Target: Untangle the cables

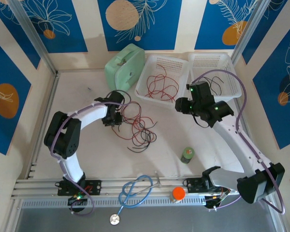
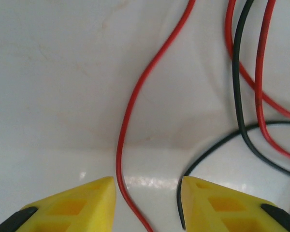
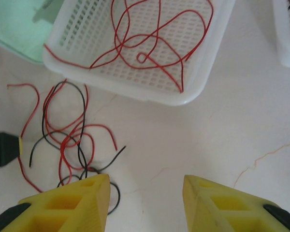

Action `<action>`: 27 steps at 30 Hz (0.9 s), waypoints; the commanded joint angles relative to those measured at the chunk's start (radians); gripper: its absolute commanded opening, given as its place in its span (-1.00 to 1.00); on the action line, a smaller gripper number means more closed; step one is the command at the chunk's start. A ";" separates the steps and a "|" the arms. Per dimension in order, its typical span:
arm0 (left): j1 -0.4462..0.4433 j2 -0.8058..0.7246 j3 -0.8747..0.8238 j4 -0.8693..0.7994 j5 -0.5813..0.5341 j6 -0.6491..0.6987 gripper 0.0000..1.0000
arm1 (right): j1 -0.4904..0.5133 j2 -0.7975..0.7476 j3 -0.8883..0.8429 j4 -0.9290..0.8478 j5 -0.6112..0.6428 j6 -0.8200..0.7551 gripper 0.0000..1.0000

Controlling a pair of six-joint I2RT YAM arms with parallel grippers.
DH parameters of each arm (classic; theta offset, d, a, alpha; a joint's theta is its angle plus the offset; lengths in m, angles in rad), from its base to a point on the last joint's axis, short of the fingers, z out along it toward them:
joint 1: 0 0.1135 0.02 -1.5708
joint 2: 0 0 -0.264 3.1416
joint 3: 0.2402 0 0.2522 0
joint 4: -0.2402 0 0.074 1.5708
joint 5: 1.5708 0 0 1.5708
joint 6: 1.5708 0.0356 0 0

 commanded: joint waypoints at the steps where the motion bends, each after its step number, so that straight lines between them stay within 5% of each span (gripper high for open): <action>1: 0.021 0.040 0.048 0.011 -0.048 0.050 -0.21 | 0.021 -0.025 -0.032 0.004 0.030 0.045 -0.12; 10: 0.001 0.015 0.114 -0.001 0.034 0.133 -0.31 | 0.043 -0.053 -0.027 -0.032 0.069 0.048 -0.13; 17: -0.102 -0.081 0.106 -0.064 0.182 0.093 -0.30 | 0.036 -0.063 -0.022 -0.048 0.094 0.043 -0.12; 27: -0.180 0.005 0.113 0.042 0.265 0.015 -0.31 | 0.028 -0.099 -0.038 -0.059 0.095 0.041 -0.13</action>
